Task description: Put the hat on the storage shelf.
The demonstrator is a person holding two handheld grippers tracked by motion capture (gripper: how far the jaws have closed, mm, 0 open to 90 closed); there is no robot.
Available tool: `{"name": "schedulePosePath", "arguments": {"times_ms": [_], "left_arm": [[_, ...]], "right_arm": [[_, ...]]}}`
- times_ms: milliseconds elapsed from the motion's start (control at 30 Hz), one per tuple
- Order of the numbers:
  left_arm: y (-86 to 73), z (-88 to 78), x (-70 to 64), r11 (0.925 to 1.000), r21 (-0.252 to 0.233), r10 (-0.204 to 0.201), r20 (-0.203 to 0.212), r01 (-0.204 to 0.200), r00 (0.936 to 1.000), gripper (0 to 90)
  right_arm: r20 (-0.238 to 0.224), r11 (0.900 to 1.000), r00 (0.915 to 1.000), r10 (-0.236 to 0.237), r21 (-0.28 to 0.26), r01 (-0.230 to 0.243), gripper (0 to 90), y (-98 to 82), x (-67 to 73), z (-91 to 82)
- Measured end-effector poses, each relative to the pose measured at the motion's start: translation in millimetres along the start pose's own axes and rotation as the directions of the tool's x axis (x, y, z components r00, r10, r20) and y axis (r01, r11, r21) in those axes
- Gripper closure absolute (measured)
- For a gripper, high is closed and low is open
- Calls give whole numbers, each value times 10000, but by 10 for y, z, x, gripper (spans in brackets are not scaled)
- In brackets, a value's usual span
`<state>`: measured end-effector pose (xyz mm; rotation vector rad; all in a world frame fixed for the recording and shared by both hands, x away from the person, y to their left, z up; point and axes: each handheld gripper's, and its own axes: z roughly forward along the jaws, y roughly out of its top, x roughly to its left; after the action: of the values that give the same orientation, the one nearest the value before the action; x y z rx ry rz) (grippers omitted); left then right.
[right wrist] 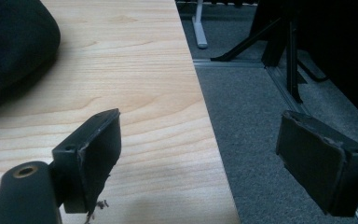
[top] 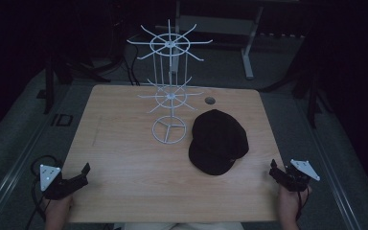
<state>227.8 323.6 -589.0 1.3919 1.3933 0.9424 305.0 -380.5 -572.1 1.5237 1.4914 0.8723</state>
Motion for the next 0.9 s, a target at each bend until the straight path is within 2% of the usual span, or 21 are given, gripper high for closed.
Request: {"name": "schedulePosePath", "arguments": {"times_ms": [300, 400, 500, 600, 800, 900], "left_arm": [[0, 0, -2, 10000, 7, 20, -24, -20, 10000, 14], [0, 0, -3, 10000, 14, 24, -37, -24, 10000, 15], [1, 0, -2, 10000, 23, 15, -32, -15, 10000, 14], [1, 0, -2, 10000, 21, 12, -35, -12, 10000, 14], [0, -1, -1, 10000, 12, -4, -31, 4, 10000, 14], [0, 0, -2, 10000, 16, -6, -34, 6, 10000, 14]], "right_arm": [[-197, 9995, 9994, -294, 142, 297, 136, 6, 27, 12], [-547, 9979, 9972, -515, 352, 534, 134, 27, 55, 32], [-945, 9955, 9935, -634, 646, 697, 128, 95, 116, 24], [-1236, 9954, 9904, -624, 645, 708, 116, 192, 170, -14], [-1134, 9969, 9906, -763, 127, 783, 127, 407, 291, -121], [-1481, 9968, 9863, -731, 206, 770, 139, 511, 332, -146]]}}
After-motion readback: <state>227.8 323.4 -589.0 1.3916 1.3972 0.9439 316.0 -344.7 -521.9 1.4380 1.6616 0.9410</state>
